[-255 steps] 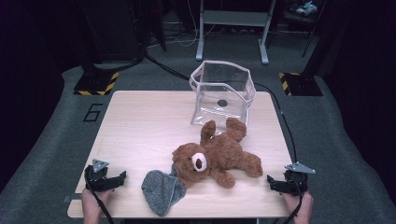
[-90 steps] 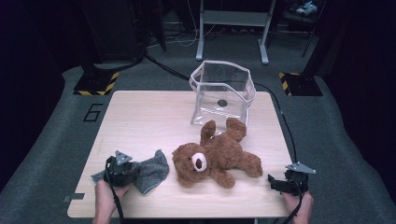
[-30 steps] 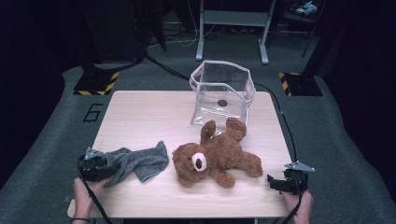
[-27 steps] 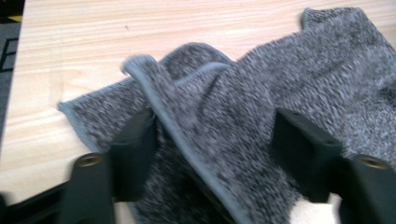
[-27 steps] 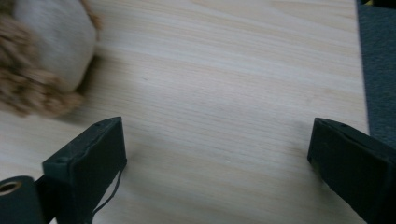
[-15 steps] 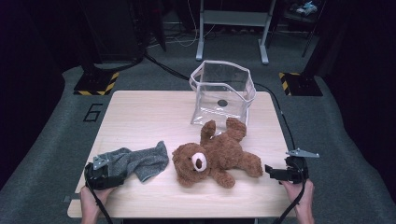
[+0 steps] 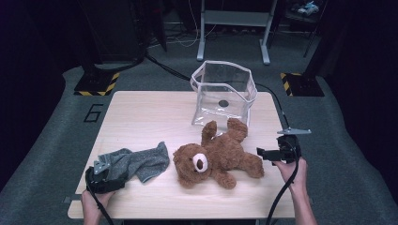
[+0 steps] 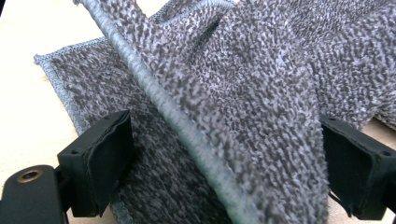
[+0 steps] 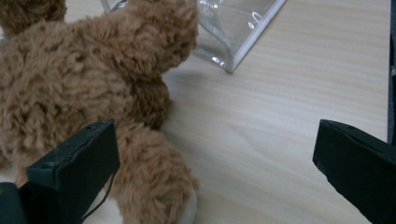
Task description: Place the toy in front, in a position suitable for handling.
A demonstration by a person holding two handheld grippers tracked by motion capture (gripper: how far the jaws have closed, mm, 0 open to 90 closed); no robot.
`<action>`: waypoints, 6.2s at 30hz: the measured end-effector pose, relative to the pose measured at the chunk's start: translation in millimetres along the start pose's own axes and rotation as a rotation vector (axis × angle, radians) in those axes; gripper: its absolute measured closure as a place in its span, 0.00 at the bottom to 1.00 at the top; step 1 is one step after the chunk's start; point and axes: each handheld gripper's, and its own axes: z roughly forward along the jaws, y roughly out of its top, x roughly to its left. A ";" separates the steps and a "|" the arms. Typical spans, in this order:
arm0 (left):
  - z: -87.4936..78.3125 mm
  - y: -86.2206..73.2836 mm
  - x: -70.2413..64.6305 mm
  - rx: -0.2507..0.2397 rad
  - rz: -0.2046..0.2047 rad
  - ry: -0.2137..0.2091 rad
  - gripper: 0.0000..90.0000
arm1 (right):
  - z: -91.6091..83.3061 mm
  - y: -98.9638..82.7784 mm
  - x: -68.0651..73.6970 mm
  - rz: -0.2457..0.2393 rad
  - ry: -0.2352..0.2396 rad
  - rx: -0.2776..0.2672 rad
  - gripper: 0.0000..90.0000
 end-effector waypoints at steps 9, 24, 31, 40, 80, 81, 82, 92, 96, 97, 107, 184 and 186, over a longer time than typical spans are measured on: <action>0.1 -0.2 -0.4 0.000 -0.003 0.000 0.11 | 6.5 34.6 3.9 0.011 0.038 -0.012 0.00; -0.5 0.1 -0.3 0.008 -0.002 -0.002 0.12 | 18.3 96.1 7.2 0.007 0.075 0.005 0.01; 0.1 -0.2 -0.6 0.000 -0.004 0.001 0.12 | 25.3 116.7 5.7 0.015 0.058 -0.008 0.08; 0.1 -0.3 -0.6 -0.001 -0.004 0.001 0.12 | 47.9 143.0 4.9 0.016 0.019 -0.010 0.40; 0.0 -0.3 -0.7 0.001 -0.005 0.000 0.12 | 68.0 161.3 -23.3 0.157 -0.209 -0.075 0.89; 0.0 -0.3 -0.7 0.001 -0.005 0.000 0.12 | 67.5 160.8 -24.9 0.166 -0.213 -0.077 0.89; 0.0 -0.3 -0.7 0.001 -0.005 0.000 0.12 | 67.0 160.1 -26.5 0.177 -0.216 -0.082 0.89; 0.0 -0.3 -0.6 0.001 -0.005 0.000 0.12 | 59.9 154.3 -38.8 0.219 -0.238 -0.086 0.89; -0.1 -0.3 -0.7 0.002 -0.005 0.000 0.12 | 55.8 151.2 -43.1 0.225 -0.227 -0.080 0.89; 0.0 -0.3 -0.7 0.001 -0.005 0.000 0.12 | 55.4 150.8 -43.6 0.219 -0.215 -0.076 0.89; 0.0 -0.3 -0.7 0.000 -0.006 0.000 0.12 | 50.0 166.2 -44.2 0.184 -0.161 -0.088 0.62; -0.1 -0.3 -0.7 0.002 -0.006 -0.001 0.12 | 136.8 178.0 72.4 0.041 -0.005 0.028 0.79; -0.1 -0.2 -0.6 0.001 -0.006 -0.001 0.12 | 138.9 181.0 70.9 0.065 -0.004 0.017 0.83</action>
